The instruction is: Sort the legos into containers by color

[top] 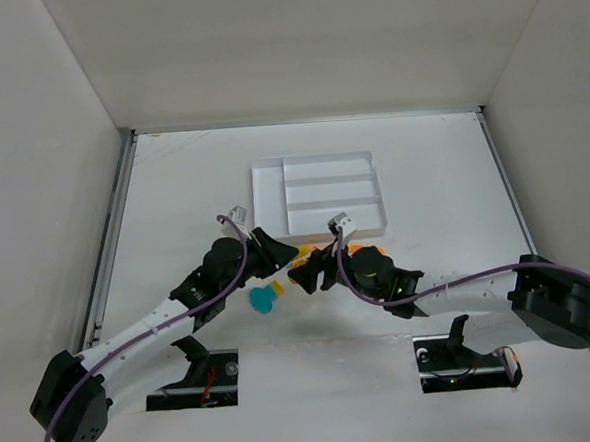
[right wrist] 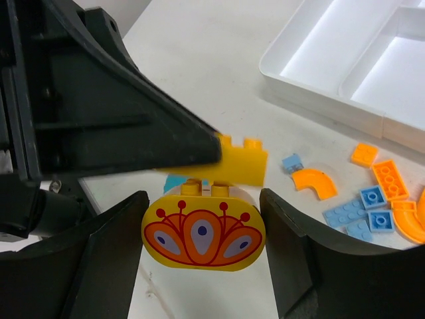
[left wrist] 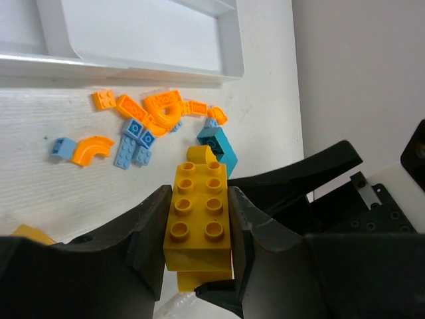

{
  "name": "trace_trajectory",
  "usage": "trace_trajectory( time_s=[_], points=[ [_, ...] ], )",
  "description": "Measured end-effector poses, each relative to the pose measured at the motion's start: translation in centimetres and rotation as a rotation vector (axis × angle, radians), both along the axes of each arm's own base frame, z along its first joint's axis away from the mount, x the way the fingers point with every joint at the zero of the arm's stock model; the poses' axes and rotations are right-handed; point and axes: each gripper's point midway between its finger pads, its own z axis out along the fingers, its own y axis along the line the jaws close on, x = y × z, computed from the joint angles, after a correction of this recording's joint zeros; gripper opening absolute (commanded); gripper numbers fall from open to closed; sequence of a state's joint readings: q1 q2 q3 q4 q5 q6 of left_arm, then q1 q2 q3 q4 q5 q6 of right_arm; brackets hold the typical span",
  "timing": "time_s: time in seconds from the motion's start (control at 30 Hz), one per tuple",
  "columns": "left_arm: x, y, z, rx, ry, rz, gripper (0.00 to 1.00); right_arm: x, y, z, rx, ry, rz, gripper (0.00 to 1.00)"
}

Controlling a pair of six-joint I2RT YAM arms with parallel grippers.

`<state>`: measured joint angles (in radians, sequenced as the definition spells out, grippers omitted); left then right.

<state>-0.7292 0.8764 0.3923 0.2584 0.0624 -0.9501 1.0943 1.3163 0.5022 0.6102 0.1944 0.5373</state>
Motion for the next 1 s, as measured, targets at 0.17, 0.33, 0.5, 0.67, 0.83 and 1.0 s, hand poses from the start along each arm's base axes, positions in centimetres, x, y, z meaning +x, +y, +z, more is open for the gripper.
trace_trajectory(
  time_s=[0.17,0.33,0.5,0.67,0.83,1.0],
  points=[
    [1.9,1.9,0.2,0.009,-0.020,0.083,0.10,-0.5,-0.9,-1.1,-0.015,0.018,-0.003,0.59],
    [3.4,3.8,1.2,0.016,-0.058,0.146,0.11,-0.2,-2.0,-1.4,-0.018,0.027,-0.023,0.59],
    [4.0,4.5,1.8,0.025,-0.086,0.164,0.12,2.2,-3.7,-0.5,-0.002,0.019,-0.101,0.59],
    [3.8,4.4,1.6,0.041,-0.091,0.155,0.13,7.1,-6.0,0.7,-0.011,0.022,-0.244,0.58],
    [3.8,4.5,1.3,0.053,-0.094,0.152,0.13,14.7,-6.8,2.7,-0.013,0.021,-0.395,0.58],
    [3.4,4.3,0.6,0.063,-0.090,0.139,0.13,23.1,-6.6,1.7,-0.045,0.046,-0.512,0.58]
  ],
)
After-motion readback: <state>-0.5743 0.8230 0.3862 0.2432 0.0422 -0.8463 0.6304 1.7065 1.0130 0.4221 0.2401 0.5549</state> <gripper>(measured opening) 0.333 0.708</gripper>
